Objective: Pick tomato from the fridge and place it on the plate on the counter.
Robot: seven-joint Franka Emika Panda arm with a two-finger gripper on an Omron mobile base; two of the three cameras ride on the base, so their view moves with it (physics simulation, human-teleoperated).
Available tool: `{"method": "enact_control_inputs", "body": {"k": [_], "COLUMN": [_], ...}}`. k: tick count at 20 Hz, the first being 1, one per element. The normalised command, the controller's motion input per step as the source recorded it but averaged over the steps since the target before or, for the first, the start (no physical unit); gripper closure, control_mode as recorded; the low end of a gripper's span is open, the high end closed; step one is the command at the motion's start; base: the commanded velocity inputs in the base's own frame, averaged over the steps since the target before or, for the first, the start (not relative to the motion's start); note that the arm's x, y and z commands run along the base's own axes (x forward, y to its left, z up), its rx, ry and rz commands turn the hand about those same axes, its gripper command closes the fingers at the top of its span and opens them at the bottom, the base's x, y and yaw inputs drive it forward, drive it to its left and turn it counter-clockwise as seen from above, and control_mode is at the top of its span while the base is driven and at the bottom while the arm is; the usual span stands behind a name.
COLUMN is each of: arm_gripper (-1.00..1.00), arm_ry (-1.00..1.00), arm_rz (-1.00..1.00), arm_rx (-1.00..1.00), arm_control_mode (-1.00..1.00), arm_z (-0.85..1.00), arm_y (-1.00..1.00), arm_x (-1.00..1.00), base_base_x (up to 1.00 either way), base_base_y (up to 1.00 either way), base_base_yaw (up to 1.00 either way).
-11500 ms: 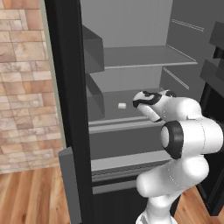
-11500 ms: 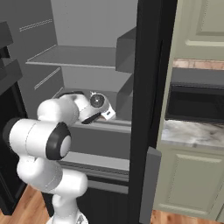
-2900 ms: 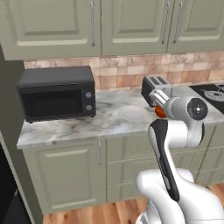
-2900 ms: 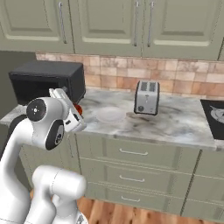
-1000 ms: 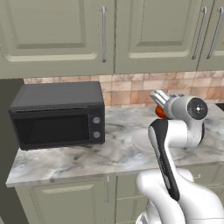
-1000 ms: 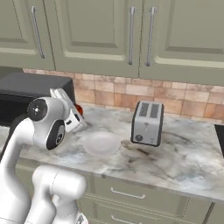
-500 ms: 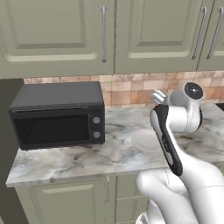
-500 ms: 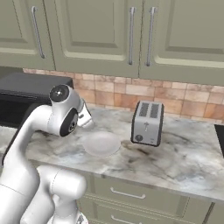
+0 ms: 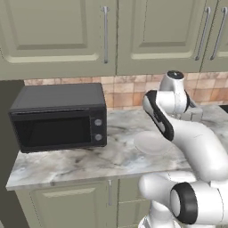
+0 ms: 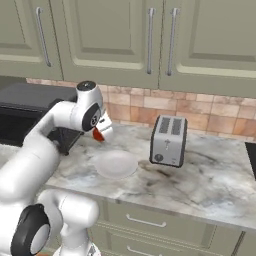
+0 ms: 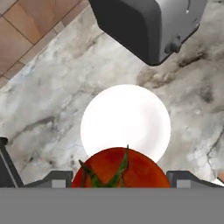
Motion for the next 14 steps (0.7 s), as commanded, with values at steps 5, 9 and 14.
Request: {"method": "enact_control_inputs", "body": {"k": [5,9,14], "arm_gripper": [1.0,1.0,1.0], "arm_ry": [0.1,0.03,0.02], "arm_rz": [0.0,0.0,0.0], "arm_rx": [0.0,0.0,0.0], "arm_control_mode": [-1.0,-1.0,-1.0], "arm_z": [-0.78,-0.77,-0.62], "arm_y": [0.0,0.0,-0.03], "arm_x": [0.48,0.47,0.45], "base_base_x": [0.0,0.0,0.0], "base_base_y": [0.0,0.0,0.0], "base_base_yaw": [0.0,0.0,0.0]}}
